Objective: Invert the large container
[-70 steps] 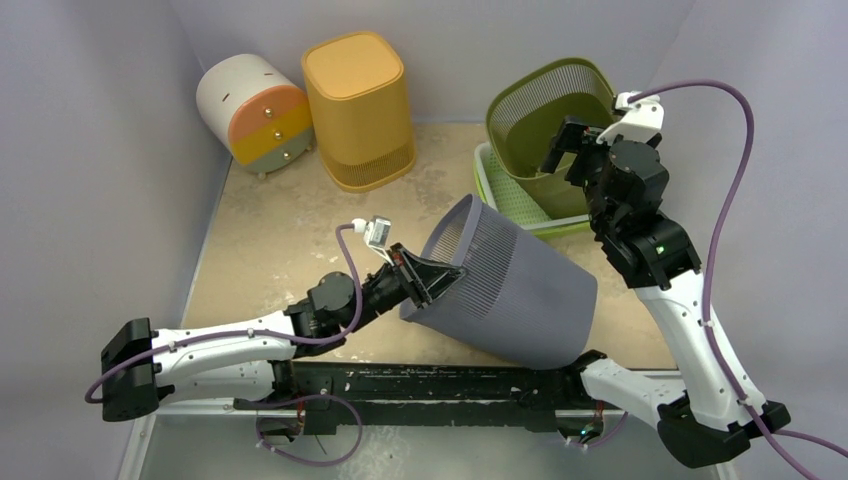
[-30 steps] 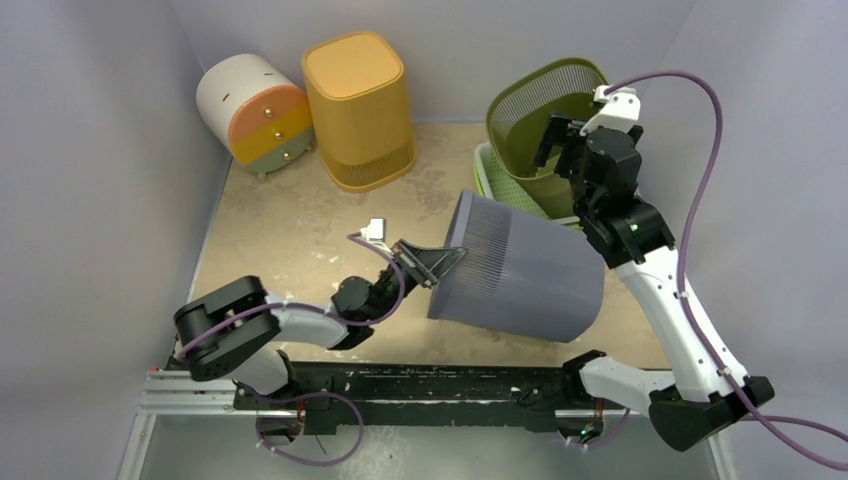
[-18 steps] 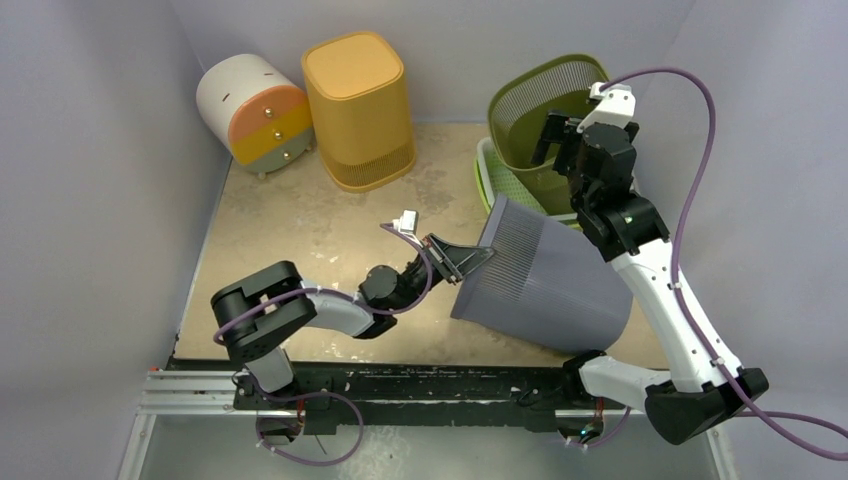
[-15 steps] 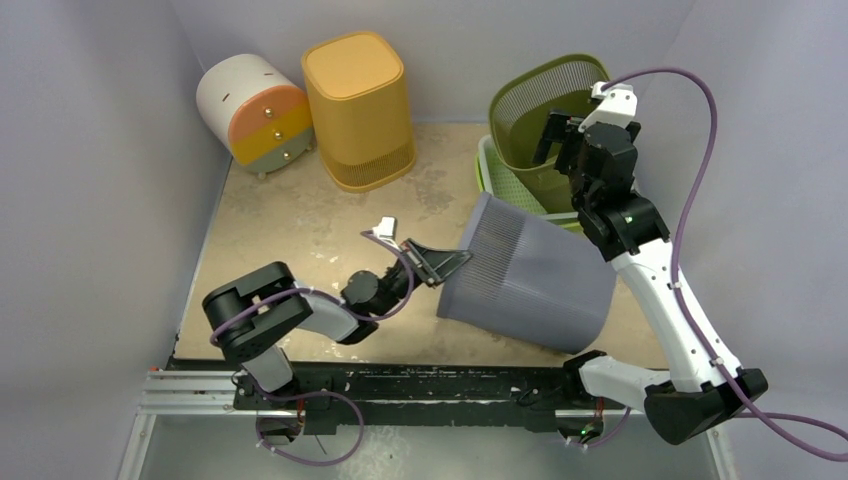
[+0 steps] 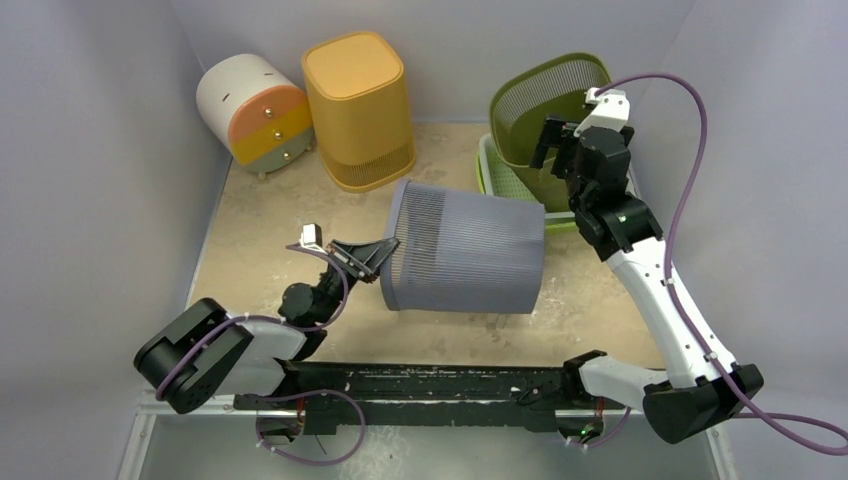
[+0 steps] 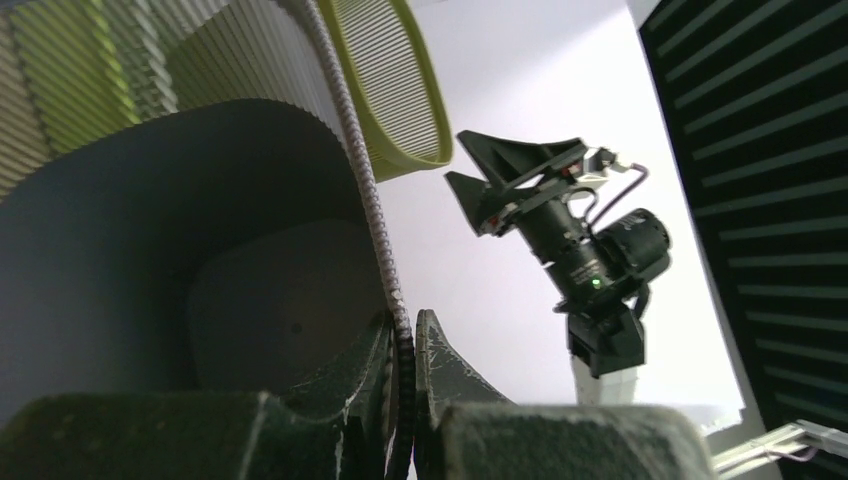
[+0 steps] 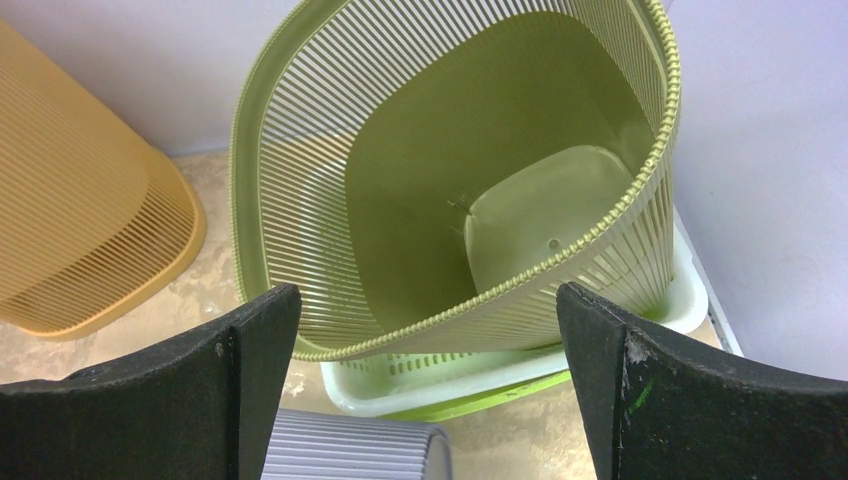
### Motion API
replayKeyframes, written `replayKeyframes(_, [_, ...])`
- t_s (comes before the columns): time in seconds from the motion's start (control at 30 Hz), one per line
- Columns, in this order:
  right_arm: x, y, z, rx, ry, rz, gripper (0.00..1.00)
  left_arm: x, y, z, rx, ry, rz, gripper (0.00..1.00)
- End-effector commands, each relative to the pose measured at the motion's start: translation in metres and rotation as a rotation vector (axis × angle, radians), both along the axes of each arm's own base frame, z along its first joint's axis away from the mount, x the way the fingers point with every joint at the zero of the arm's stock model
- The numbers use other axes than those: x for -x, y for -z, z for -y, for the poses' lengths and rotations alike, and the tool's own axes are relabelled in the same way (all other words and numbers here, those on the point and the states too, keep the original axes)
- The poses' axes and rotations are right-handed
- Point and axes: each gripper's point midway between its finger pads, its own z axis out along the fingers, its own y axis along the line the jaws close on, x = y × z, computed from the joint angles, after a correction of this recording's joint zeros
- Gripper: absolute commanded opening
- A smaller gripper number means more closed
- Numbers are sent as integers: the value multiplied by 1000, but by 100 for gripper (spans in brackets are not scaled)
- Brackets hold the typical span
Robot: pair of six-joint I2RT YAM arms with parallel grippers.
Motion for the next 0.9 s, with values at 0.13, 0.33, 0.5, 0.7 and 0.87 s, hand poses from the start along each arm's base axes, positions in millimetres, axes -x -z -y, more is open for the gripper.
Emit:
replayKeyframes(0.13, [-2,-25,3,-27,2,71,100,11,-55,-47,212,-77,133,0])
replayKeyframes(0.33, [2,-18,6,-24,10,62,100,5,-5,-57,109,-141,26,0])
replayKeyframes(0.5, [6,-19,7,-31,7,65,100,2,-9,-61,116,-153,38,0])
replayKeyframes(0.7, [11,-21,9,-35,9,75,100,-5,33,-83,12,-242,-47,0])
replayKeyframes(0.87, [12,-19,8,-39,1,71,100,-13,43,-92,-31,-274,-60,0])
